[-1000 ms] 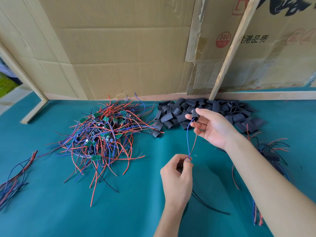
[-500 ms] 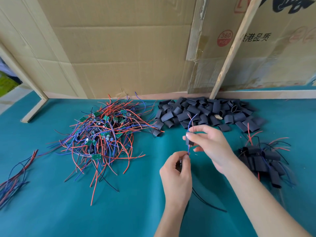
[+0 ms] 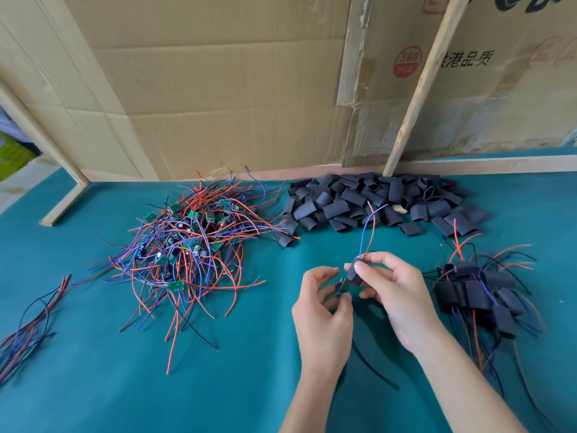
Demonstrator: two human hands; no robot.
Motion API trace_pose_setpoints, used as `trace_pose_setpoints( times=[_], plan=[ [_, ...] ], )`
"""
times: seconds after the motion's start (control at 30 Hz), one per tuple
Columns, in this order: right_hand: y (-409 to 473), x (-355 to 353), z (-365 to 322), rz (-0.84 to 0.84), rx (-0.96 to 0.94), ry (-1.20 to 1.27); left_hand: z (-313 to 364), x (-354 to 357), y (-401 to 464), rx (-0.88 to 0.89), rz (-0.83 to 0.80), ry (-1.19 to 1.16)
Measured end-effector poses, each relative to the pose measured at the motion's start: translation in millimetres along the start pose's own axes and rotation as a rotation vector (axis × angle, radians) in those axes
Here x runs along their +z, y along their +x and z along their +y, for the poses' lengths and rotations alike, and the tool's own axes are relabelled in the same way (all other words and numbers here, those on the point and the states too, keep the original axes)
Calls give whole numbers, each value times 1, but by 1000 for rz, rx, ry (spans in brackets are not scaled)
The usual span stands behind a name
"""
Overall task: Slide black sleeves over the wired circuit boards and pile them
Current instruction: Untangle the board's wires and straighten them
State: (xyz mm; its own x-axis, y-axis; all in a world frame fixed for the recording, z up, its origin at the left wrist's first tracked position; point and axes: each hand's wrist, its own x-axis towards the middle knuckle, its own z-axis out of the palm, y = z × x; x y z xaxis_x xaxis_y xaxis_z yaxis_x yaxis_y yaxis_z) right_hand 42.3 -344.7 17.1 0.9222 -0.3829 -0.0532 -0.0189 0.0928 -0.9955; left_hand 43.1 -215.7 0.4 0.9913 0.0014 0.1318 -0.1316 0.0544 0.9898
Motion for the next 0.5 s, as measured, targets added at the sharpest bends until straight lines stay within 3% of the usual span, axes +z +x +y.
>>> trace_pose_setpoints(
  times=[0.33,0.5],
  plan=[
    [-5,5,2,85,-73,-124,0,0,-1,67,24,175],
    [-6,6,3,65,-61,-183,0,1,-1,61,46,139]
  ],
)
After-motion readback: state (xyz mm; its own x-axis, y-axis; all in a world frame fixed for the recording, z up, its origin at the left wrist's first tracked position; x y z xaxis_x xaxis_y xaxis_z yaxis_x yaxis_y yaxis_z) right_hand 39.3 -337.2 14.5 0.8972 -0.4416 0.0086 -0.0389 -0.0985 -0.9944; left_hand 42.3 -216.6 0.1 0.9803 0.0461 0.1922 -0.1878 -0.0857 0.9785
